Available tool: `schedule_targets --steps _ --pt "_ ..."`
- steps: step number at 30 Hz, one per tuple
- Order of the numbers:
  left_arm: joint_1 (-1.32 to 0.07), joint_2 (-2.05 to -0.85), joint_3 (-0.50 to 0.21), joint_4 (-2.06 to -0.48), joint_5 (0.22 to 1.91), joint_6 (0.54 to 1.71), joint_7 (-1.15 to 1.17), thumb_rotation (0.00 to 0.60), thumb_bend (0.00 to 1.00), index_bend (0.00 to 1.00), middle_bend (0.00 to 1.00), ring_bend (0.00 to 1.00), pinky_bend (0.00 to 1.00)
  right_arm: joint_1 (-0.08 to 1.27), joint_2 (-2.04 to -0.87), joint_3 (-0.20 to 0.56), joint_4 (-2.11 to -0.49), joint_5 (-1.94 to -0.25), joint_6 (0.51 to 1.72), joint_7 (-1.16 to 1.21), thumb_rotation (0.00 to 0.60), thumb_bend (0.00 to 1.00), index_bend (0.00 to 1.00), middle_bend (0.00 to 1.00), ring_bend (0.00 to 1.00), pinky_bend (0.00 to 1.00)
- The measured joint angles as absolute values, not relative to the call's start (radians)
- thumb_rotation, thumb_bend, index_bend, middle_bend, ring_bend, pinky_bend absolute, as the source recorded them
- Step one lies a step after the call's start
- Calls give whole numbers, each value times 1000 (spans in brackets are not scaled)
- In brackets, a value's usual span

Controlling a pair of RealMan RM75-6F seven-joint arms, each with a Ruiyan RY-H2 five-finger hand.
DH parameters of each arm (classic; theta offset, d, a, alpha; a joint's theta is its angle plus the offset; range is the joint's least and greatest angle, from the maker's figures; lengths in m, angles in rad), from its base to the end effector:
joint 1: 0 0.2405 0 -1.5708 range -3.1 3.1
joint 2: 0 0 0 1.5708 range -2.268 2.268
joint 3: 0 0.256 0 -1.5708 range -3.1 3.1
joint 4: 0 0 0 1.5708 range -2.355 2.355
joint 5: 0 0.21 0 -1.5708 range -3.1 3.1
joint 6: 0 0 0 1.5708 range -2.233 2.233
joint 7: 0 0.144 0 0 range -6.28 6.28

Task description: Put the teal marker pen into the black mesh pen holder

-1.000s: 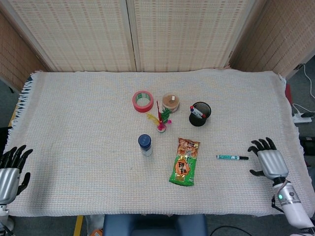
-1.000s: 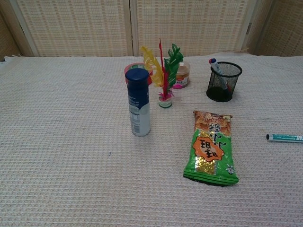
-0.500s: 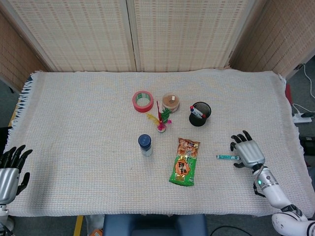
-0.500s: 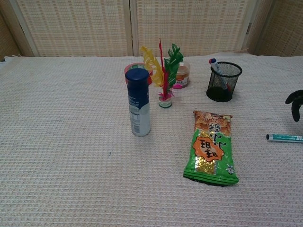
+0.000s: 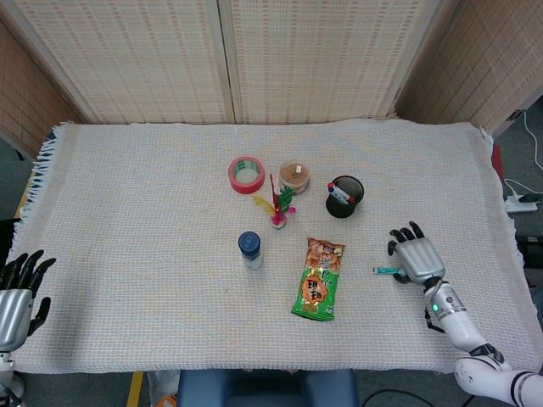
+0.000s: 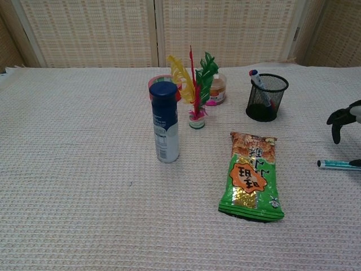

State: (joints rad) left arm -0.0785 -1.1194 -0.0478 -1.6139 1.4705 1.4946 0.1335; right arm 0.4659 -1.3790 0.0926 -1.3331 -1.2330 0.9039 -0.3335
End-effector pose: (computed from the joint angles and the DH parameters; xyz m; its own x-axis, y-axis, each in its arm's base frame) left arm -0.3152 0.1785 0.1615 0.5100 0.0009 0.8602 0.8599 0.0260 -0.5098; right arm -0.3049 -0.3015 0.0439 0.6460 -0.3388 0.6841 -0.7596 -0.1966 0.6199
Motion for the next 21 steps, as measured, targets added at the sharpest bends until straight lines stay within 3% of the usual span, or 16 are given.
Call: schedule_targets --steps 4,10,21 --pt "-79 -1118 -48 -1614 1469 1492 130 600 418 173 48 0 100 469 -1384 81 -1334 -1220 898 -357 600 168 473 149 140 5" --pt "-81 -1117 -46 -1614 1464 1483 128 600 418 175 48 0 100 482 -1367 71 -1353 -1172 860 -392 600 247 412 149 124 2" --pt "-84 -1118 -45 -1612 1463 1475 127 600 418 178 48 0 100 528 -1365 62 -1391 -1134 825 -440 600 300 382 149 114 0"
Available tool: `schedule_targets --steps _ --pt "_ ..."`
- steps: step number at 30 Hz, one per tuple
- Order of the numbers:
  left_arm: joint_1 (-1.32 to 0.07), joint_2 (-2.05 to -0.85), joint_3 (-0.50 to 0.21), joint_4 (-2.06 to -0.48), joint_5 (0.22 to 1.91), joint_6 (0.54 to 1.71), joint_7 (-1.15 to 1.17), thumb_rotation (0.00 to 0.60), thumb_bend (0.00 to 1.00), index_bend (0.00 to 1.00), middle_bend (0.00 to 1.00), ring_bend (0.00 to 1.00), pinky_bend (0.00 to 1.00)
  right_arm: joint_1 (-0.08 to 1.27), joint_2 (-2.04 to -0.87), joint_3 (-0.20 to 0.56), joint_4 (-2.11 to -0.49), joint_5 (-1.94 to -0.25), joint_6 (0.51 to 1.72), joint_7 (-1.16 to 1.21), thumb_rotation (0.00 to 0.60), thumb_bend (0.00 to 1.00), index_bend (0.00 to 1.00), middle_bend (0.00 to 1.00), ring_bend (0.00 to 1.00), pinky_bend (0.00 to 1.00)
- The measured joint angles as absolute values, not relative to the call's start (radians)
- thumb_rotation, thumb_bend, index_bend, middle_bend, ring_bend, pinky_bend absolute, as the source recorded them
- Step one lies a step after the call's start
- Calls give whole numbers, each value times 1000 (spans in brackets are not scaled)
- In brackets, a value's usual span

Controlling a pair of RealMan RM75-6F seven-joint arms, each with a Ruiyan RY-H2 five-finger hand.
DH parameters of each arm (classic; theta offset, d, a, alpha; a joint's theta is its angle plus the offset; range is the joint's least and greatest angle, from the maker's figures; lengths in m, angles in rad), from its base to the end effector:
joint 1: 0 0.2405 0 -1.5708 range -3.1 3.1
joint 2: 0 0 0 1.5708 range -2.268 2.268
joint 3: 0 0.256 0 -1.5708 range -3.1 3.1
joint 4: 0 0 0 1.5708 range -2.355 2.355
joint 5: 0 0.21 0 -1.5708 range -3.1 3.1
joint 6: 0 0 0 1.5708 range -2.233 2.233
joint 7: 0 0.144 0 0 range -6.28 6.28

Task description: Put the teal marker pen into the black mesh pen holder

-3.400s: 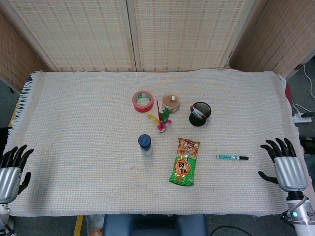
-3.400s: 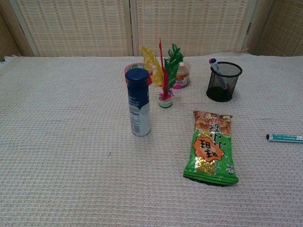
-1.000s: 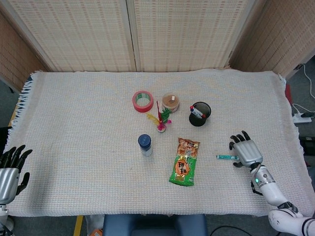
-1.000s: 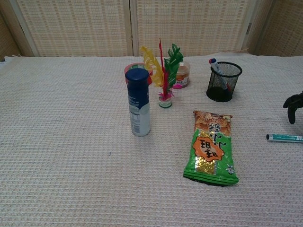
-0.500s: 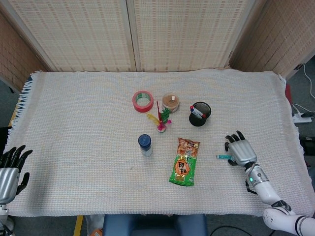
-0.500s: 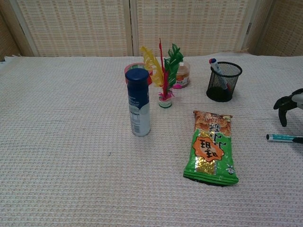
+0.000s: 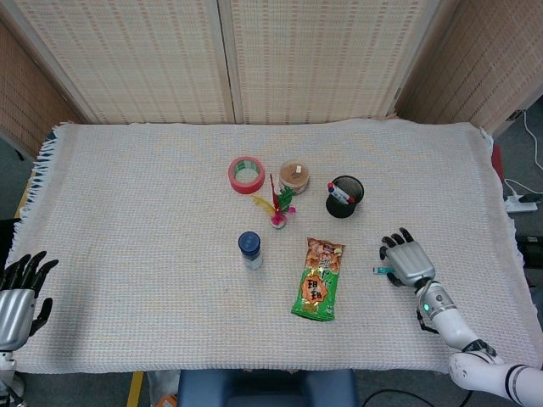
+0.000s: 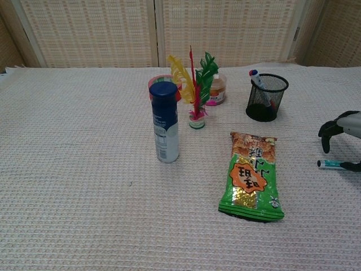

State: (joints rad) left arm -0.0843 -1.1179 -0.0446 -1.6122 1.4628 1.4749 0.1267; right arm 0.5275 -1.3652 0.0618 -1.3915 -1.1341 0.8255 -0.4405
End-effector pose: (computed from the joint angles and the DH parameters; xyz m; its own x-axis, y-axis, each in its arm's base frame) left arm -0.3170 0.1797 0.1595 0.5060 0.0212 0.8623 0.8619 0.0261 -0.5064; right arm -0.2937 -0.3029 0.0308 0.6754 -0.4118 0.6118 -0.7296 -0.2517 0.6359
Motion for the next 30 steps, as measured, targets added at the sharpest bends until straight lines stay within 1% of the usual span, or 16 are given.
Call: schedule_targets --steps 11,14,26,30 --pt "-82 -1114 -42 -1617 1470 1481 120 600 419 181 48 0 100 531 -1366 38 -1429 -1123 855 -485 600 309 381 149 115 0" --pt "-83 -1114 -42 -1617 1468 1477 119 600 419 181 48 0 100 529 -1367 34 -1421 -1103 864 -503 600 327 381 149 120 0" --pt "-82 -1111 -46 -1612 1459 1477 103 600 419 183 49 0 100 546 -1404 23 -1382 -1075 859 -524 600 327 381 149 124 0" --pt "-82 -1112 -45 -1611 1458 1475 102 600 418 183 49 0 100 549 -1412 20 -1381 -1088 865 -520 600 332 430 149 144 0"
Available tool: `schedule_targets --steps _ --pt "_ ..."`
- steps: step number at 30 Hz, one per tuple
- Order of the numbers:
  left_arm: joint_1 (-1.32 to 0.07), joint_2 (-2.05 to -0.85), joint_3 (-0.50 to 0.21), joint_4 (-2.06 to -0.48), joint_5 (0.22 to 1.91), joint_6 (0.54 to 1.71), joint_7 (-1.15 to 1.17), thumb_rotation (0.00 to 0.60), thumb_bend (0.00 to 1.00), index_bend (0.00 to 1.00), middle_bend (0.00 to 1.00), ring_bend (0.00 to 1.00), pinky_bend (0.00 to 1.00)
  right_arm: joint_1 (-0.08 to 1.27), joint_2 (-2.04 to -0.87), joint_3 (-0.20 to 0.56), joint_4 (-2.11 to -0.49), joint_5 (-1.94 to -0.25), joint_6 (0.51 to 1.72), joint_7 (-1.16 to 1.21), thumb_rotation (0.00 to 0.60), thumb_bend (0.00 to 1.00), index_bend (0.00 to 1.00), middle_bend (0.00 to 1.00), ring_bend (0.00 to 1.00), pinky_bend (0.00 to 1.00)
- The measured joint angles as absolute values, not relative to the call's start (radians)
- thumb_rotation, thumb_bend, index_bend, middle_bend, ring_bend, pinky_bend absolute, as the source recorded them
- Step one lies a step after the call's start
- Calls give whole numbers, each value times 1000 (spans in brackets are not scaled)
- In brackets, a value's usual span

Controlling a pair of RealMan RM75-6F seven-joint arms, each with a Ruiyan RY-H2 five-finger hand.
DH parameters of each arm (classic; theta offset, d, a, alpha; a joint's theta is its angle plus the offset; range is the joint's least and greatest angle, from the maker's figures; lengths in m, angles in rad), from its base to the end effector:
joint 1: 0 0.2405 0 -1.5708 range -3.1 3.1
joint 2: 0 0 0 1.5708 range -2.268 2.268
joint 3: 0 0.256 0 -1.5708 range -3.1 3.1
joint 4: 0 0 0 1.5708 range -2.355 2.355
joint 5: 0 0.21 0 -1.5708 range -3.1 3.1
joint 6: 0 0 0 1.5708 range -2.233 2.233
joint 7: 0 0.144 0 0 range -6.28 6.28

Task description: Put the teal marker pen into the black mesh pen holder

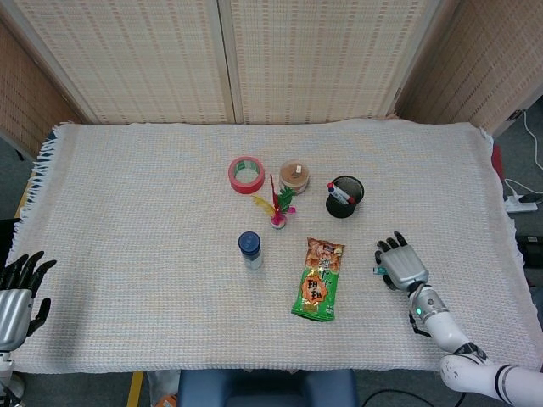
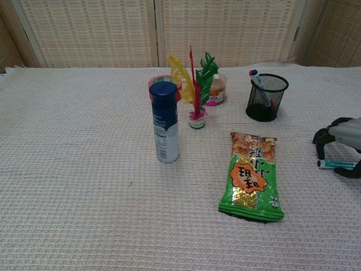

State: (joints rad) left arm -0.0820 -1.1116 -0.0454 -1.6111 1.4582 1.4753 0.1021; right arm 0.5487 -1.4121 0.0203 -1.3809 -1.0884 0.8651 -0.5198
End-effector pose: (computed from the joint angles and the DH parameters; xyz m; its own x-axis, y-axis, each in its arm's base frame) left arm -0.3186 0.1792 0.1621 0.4906 0.0204 0.8712 0.8705 0.0336 -0.4910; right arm -0.2909 -0.2985 0.0152 0.7116 -0.4047 0.5743 -0.6934 -0.2736 0.6665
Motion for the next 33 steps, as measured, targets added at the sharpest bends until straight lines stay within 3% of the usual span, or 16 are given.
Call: schedule_targets --steps 11,22,33 --pt "-82 -1114 -45 -1611 1457 1474 110 600 418 185 49 0 100 543 -1428 9 -1355 -1102 889 -517 600 358 540 156 178 27" --pt "-83 -1115 -45 -1609 1457 1473 110 600 419 185 49 0 100 541 -1434 8 -1345 -1126 899 -494 600 378 573 181 207 43" --pt "-82 -1113 -42 -1612 1465 1478 104 600 418 188 49 0 100 543 -1361 60 -1490 -1206 990 -425 600 402 586 196 225 57"
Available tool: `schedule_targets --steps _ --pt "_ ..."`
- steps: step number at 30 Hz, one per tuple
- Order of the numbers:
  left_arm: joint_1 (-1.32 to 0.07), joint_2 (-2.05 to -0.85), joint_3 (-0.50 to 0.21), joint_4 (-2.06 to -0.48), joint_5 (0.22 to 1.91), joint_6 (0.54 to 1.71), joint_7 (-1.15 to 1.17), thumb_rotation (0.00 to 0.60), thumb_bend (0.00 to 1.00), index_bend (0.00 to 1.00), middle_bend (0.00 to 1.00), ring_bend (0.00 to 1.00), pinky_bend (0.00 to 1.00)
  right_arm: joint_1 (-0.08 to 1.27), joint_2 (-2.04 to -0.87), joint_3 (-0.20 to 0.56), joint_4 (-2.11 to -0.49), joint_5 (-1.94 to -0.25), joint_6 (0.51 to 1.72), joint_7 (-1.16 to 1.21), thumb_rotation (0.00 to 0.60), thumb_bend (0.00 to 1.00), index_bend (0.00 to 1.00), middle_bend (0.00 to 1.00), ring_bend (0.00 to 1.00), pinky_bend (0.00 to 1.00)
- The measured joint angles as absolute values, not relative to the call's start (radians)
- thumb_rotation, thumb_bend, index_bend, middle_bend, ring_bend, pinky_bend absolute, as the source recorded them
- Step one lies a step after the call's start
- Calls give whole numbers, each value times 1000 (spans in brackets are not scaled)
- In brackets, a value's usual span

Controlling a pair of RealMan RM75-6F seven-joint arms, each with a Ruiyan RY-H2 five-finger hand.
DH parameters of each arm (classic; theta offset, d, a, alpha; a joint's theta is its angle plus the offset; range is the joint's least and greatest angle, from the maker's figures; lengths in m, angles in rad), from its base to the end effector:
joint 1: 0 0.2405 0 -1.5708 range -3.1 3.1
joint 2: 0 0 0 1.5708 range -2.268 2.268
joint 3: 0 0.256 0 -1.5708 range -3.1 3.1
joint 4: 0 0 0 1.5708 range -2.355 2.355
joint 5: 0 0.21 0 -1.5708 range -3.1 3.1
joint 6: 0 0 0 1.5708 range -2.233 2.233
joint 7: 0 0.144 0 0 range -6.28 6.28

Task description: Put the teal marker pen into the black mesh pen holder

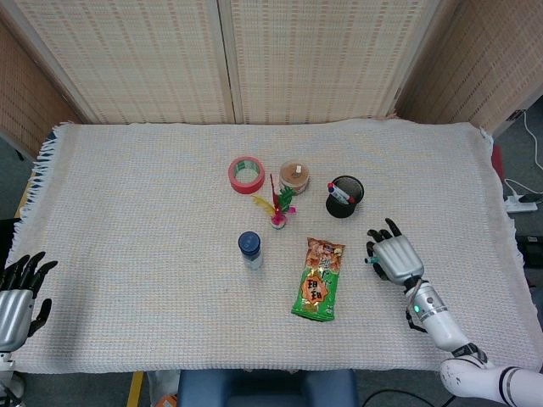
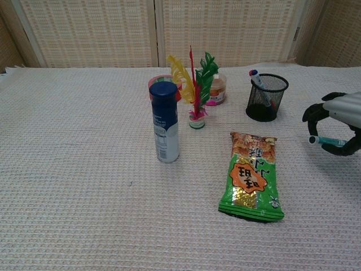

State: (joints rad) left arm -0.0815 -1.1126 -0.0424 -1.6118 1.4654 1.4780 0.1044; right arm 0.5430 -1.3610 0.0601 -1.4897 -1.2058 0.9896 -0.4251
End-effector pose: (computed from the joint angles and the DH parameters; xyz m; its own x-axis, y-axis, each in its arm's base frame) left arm -0.3177 0.1784 0.1613 0.4920 0.0204 0.8704 0.8700 0.0269 -0.4924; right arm -0.2525 -0.3034 0.0363 0.6567 -0.2679 0.7049 -0.7526 -0.2923 0.5900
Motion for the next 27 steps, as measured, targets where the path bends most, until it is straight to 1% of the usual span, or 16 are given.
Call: schedule_targets --steps 4,8,15,19,23,27 --pt "-81 -1112 -41 -1614 1469 1479 105 600 418 188 49 0 100 552 -1323 100 -1571 -1224 1007 -362 600 402 591 196 234 68" --pt "-81 -1114 -39 -1614 1473 1480 113 600 418 188 49 0 100 566 -1284 158 -1628 -1246 1025 -256 600 405 599 196 240 77" --pt "-82 -1116 -38 -1616 1475 1481 120 600 418 188 49 0 100 597 -1257 243 -1640 -1284 1030 -4 600 439 604 196 248 90" --pt "-81 -1115 -40 -1616 1474 1484 118 600 419 188 49 0 100 623 -1261 285 -1591 -1313 1024 188 600 470 604 198 260 108" --pt "-80 -1114 -41 -1615 1470 1484 115 600 418 188 50 0 101 665 -1288 326 -1468 -1330 1010 350 600 487 608 198 261 113" --pt "-81 -1114 -42 -1614 1466 1481 116 600 419 188 49 0 100 710 -1332 350 -1329 -1328 980 441 600 504 613 198 261 120"
